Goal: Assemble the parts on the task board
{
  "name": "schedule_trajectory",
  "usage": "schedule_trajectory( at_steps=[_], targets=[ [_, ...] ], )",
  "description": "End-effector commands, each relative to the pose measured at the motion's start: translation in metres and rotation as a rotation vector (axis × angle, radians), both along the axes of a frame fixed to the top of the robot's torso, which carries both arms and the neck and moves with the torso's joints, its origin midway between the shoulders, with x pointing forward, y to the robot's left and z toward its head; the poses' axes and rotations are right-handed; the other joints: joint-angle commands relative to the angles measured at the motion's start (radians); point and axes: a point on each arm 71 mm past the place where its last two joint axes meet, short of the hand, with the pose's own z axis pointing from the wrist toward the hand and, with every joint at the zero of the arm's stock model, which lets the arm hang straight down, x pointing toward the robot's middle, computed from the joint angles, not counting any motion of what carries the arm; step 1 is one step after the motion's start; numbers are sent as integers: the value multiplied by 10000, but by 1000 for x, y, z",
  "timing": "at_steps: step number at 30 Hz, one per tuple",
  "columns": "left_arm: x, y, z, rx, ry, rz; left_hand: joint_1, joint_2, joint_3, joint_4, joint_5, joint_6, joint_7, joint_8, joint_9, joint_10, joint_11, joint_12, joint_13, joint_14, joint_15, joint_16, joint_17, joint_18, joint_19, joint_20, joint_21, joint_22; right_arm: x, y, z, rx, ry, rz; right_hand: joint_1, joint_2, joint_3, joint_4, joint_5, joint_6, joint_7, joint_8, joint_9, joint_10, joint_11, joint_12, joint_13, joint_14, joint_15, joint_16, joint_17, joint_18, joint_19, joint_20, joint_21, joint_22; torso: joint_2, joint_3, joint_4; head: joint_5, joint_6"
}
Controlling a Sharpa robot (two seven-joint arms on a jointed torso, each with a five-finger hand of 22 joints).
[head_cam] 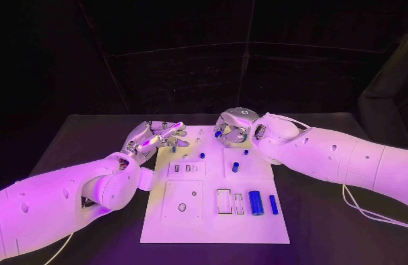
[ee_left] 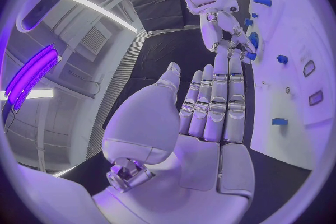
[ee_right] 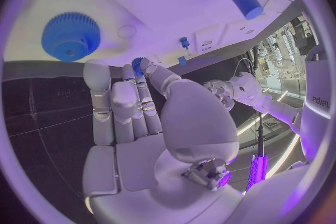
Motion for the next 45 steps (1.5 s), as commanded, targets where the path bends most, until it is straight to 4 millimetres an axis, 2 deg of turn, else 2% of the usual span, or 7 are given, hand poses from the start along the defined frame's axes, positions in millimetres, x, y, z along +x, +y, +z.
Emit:
schedule_trajectory(
  at_steps=[1,7,11,13,29,37,45],
  targets=[
    [0,-1,1,-155,39,-129,-23,89,-24,-67,30,-7,78,-67,-9,-3,89,-49,10,-69,29,-53,22,139,30,37,-80,-15,4,3,6,626,-565,-251,23,-102,99,25,-85,62,-12,-22,-7,44,10,-70,-6,290,-38,73,20,-141,-21,21,66,26,15,-4,33,6,22],
    [1,-2,1,-164,49,-144,-26,94,-25,-76,30,-7,80,-73,-7,-3,92,-61,12,-82,34,-73,33,138,25,42,-96,-22,11,13,5,582,-531,-333,35,-167,180,56,-39,41,-5,-46,-15,22,21,-95,-8,274,-29,145,78,-142,-54,30,116,62,28,-5,115,66,36],
    [2,-2,0,-172,57,-169,-26,95,-25,-77,30,-6,80,-74,-7,-3,93,-62,13,-84,35,-77,35,138,24,42,-98,-24,16,20,3,548,-378,-378,-4,-239,242,129,-61,-10,25,-75,-28,-49,52,-131,-17,256,-5,209,118,-146,-86,47,172,106,56,-68,237,-56,57],
    [2,-3,1,-174,59,-179,-26,95,-25,-77,30,-6,80,-74,-7,-3,93,-62,13,-84,35,-77,35,138,24,42,-98,-24,17,22,2,532,-335,-398,-9,-250,256,145,-77,-20,29,-78,-29,-61,56,-134,-17,254,-1,227,133,-147,-92,52,187,119,77,-90,255,-48,80],
    [3,-5,2,-182,52,-228,-26,95,-25,-77,30,-6,80,-74,-7,-3,93,-62,13,-84,35,-77,35,138,24,42,-98,-24,27,37,-3,229,61,-452,-49,-377,317,251,-121,-117,61,-98,-43,-165,94,-147,-19,230,31,315,180,-148,-143,85,265,178,130,-147,296,-125,56],
    [3,-5,2,-180,55,-234,-26,95,-25,-77,30,-6,80,-74,-7,-3,93,-62,13,-84,35,-77,35,138,24,42,-98,-24,29,39,-3,111,-42,-651,-59,-398,324,271,-122,-133,65,-98,-44,-183,100,-147,-19,221,37,314,164,-146,-157,91,269,173,135,-138,273,-73,54],
    [3,-3,2,-158,76,-209,-26,105,-22,-93,31,-5,83,-85,-5,2,96,-79,17,-100,42,-108,55,138,17,50,-124,-34,29,40,-4,15,30,-708,-190,-744,278,435,-104,-486,184,-128,-77,-586,215,-174,-38,103,143,202,-107,-97,-394,174,159,-88,146,-137,270,-52,62]
  ],
)
